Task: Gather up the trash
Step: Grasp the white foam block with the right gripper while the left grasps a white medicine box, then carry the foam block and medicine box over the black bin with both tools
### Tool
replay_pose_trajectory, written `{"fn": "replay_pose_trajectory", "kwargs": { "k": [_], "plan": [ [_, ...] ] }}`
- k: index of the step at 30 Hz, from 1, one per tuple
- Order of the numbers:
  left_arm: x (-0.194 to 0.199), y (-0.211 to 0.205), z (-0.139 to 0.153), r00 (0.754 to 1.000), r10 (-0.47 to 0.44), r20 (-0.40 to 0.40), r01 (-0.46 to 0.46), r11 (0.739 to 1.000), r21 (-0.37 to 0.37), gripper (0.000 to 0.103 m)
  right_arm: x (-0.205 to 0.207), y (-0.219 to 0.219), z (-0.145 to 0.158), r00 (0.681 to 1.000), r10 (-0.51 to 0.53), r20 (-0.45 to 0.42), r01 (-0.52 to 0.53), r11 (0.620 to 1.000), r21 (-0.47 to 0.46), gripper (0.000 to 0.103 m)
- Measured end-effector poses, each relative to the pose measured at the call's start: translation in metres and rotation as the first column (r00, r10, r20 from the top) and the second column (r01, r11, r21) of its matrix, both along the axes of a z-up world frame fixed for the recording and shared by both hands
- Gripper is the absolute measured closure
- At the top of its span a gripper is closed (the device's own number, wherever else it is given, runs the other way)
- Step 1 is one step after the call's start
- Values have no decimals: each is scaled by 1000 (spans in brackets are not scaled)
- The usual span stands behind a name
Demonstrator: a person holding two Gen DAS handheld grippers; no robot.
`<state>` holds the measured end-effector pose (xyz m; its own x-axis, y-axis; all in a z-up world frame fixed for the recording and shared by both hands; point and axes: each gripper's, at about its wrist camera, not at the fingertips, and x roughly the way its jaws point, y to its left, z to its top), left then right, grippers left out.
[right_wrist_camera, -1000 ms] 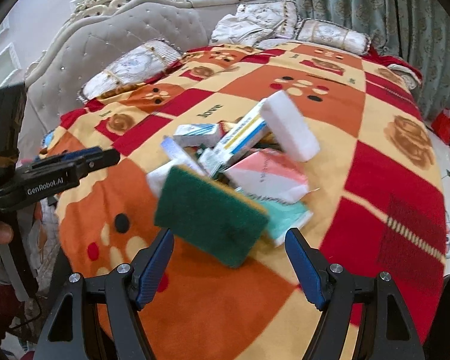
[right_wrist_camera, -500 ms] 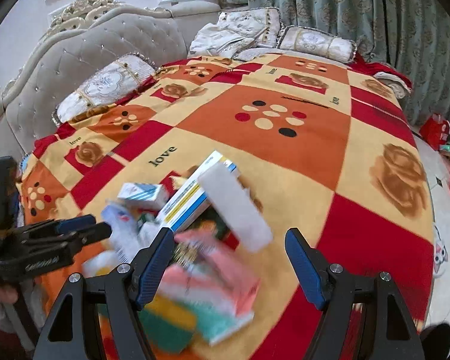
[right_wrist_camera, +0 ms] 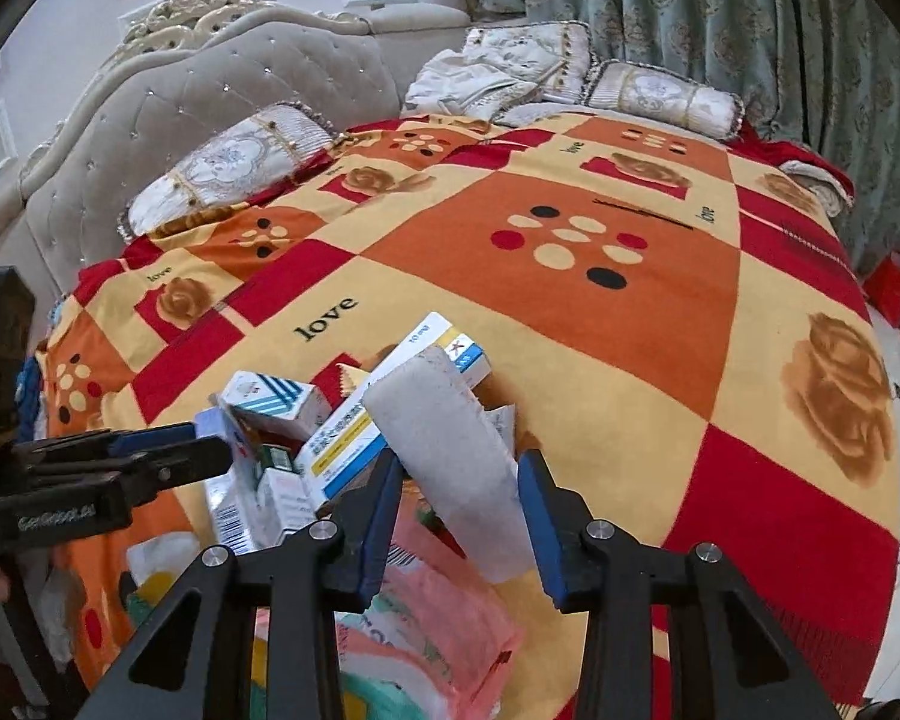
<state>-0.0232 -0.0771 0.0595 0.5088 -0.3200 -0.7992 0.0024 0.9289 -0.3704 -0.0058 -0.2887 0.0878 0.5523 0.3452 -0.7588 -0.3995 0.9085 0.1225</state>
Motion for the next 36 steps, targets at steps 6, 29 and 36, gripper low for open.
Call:
{"fn": "replay_pose_trajectory", "kwargs": {
  "k": [6, 29, 36],
  "plan": [
    [-1, -6, -5, 1000, 22, -13, -22, 1000, -1, 57, 8, 0, -4, 1000, 2, -2, -2, 1000, 15, 62],
    [-5, 4, 35, 996, -24, 87, 30, 997, -75, 85, -15, -14, 32, 997, -1, 82, -5, 997, 72, 65],
    [-17, -9, 64, 988, -58, 142, 69, 994, -79, 85, -38, -31, 51, 994, -25, 102, 14, 994, 107, 65]
  ]
}}
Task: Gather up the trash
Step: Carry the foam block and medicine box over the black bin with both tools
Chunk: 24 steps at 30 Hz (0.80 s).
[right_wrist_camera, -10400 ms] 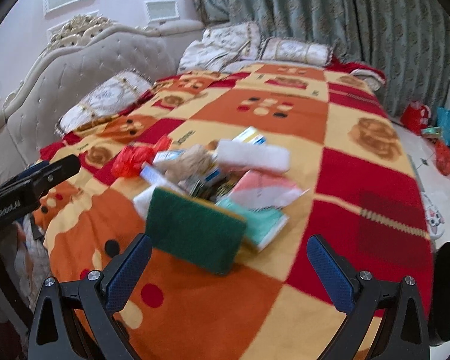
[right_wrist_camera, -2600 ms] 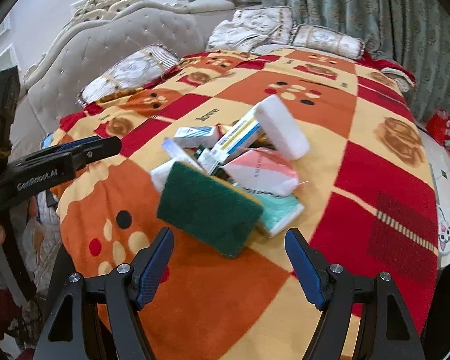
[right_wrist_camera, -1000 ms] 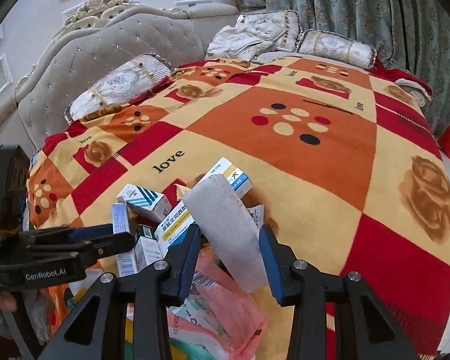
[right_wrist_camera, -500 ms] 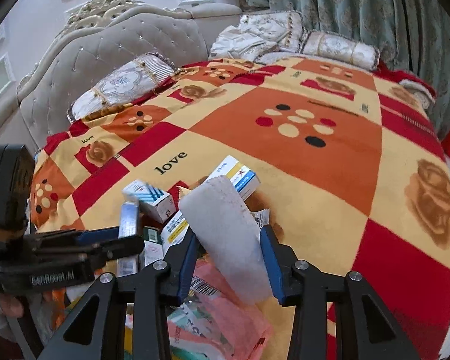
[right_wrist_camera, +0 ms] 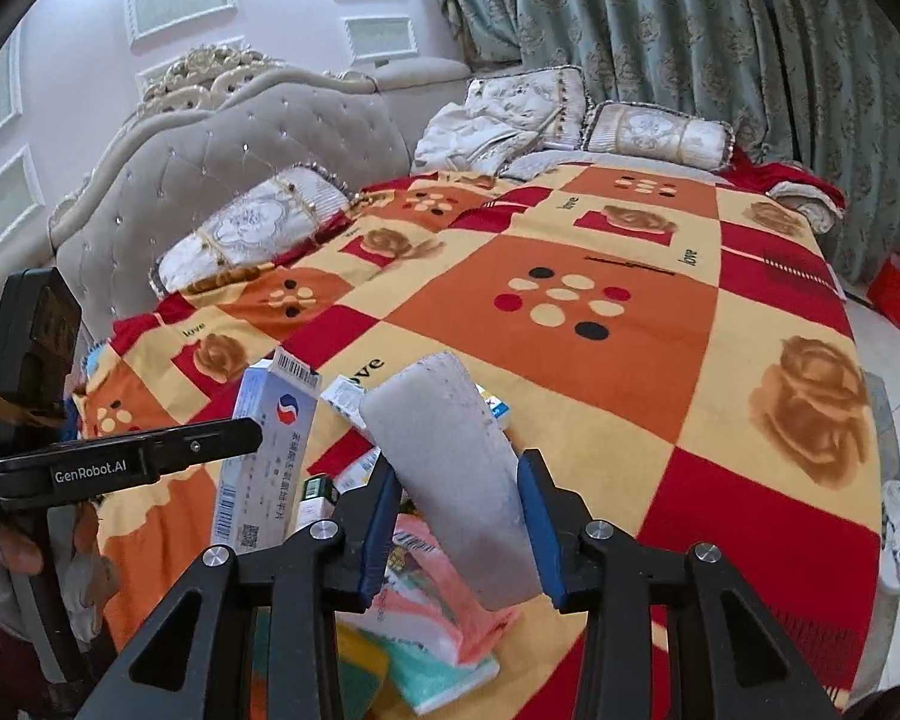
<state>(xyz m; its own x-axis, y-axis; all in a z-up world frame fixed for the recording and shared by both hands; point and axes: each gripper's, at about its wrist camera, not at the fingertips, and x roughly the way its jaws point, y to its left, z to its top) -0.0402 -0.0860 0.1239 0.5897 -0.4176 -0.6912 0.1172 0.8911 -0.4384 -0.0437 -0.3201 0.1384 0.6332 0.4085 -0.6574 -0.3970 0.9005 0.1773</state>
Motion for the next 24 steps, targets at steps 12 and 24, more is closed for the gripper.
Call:
{"fn": "replay_pose_trajectory", "kwargs": {
  "k": [12, 24],
  "plan": [
    [-31, -61, 45, 988, -114, 108, 111, 993, 30, 85, -53, -37, 10, 998, -65, 15, 65, 998, 12, 65],
    [-60, -162, 45, 954, -274, 123, 265, 960, 87, 85, -111, -120, 13, 976, -218, 7, 218, 976, 18, 65]
  ]
}}
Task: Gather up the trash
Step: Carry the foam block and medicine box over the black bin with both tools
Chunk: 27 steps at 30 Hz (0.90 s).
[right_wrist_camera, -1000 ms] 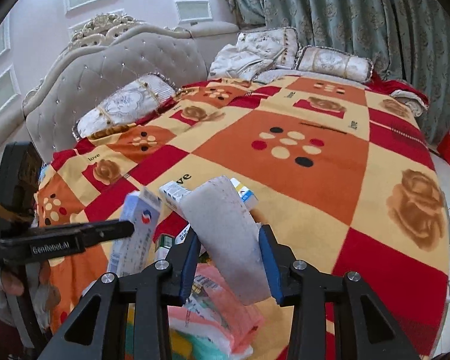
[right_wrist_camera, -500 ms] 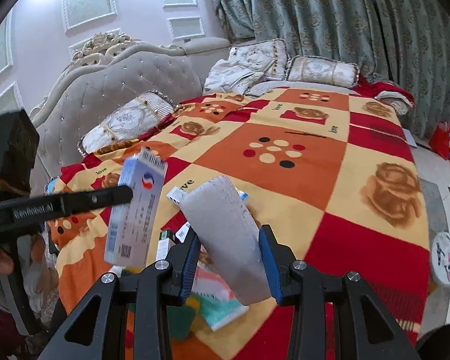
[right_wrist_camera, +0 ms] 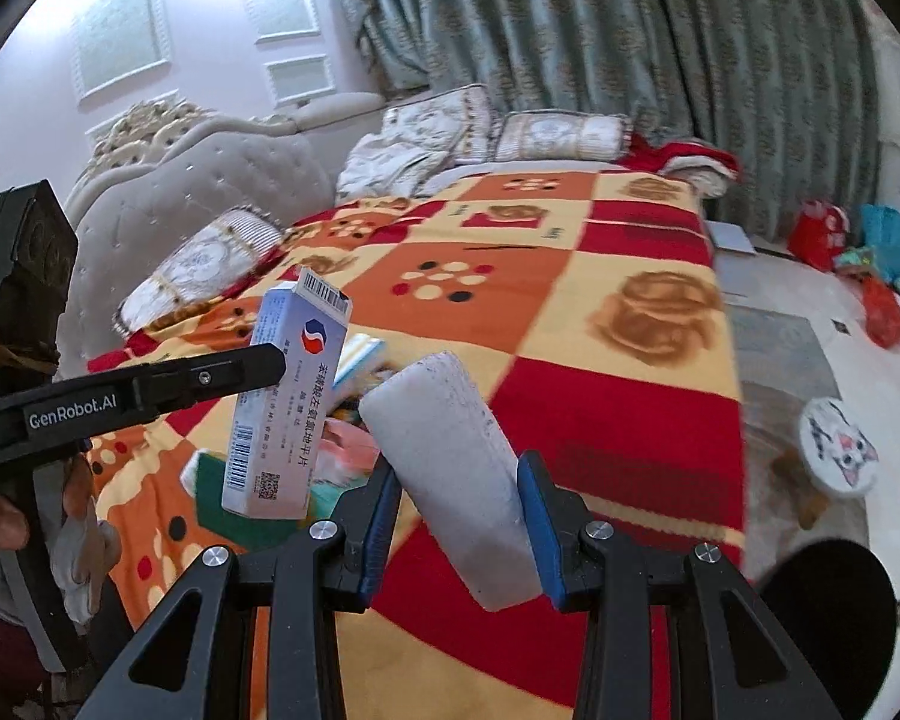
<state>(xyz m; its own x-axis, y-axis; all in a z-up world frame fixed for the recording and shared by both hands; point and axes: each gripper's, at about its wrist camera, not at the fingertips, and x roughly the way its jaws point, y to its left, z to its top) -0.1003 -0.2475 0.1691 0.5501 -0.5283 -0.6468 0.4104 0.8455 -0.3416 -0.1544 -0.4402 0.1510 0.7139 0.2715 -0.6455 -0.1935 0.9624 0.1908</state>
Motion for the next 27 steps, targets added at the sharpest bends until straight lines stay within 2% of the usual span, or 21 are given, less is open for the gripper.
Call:
{"fn": "replay_pose_trajectory", "kwargs": {
  "k": [14, 27],
  "plan": [
    [-30, -111, 3, 985, -171, 24, 170, 985, 37, 85, -59, -98, -1, 982, -191, -3, 191, 982, -17, 65],
    [-45, -202, -19, 952, -306, -26, 307, 951, 44, 85, -96, -185, -25, 930, -362, -64, 363, 932, 4, 65]
  ]
}}
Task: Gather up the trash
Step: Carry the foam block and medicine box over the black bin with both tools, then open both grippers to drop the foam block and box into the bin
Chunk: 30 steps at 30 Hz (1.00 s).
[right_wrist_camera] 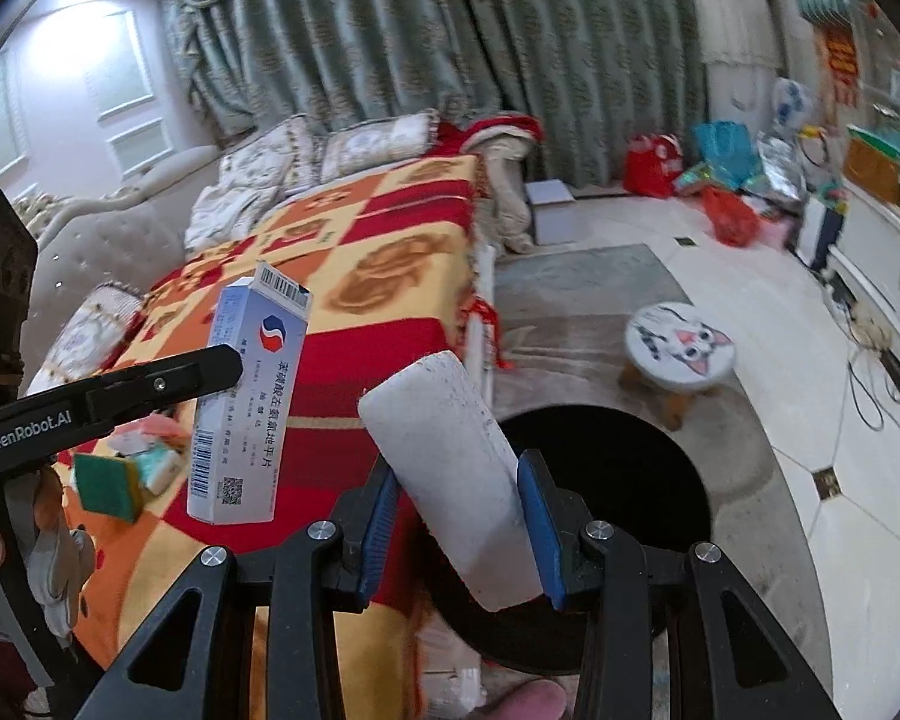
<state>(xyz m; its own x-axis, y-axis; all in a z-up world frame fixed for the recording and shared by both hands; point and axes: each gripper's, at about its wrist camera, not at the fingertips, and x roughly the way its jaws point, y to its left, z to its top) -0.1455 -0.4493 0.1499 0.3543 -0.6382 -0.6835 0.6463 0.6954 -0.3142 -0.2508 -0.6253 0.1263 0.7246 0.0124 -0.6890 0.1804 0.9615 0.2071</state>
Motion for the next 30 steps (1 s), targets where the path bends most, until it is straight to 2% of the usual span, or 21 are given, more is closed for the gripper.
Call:
{"fn": "replay_pose_trajectory", "kwargs": {
  "k": [12, 20, 21, 22, 23, 24, 30],
  "plan": [
    [1, -51, -31, 995, -57, -82, 56, 998, -9, 85, -1, -39, -31, 994, -78, -78, 81, 996, 33, 64],
    [2, -54, -38, 994, -61, -92, 60, 998, -19, 82, 3, -45, -37, 988, -112, -103, 117, 992, 43, 56],
    [3, -53, -39, 994, -57, -98, 56, 998, -16, 79, 3, -43, -36, 988, -114, -104, 119, 992, 41, 52],
    [4, -51, -39, 994, -54, -98, 53, 999, -13, 72, 3, -42, -36, 987, -119, -104, 123, 992, 35, 49],
    [4, -49, -38, 994, -51, -95, 50, 999, -12, 68, 3, -41, -35, 987, -121, -103, 125, 992, 31, 40],
    [4, -46, -37, 995, -48, -90, 47, 999, -13, 62, 2, -40, -34, 988, -120, -98, 124, 992, 30, 37],
    [5, -21, -30, 999, 8, -50, -7, 1000, 10, 60, 5, -24, -30, 992, -93, -83, 96, 995, 34, 36]
  ]
}}
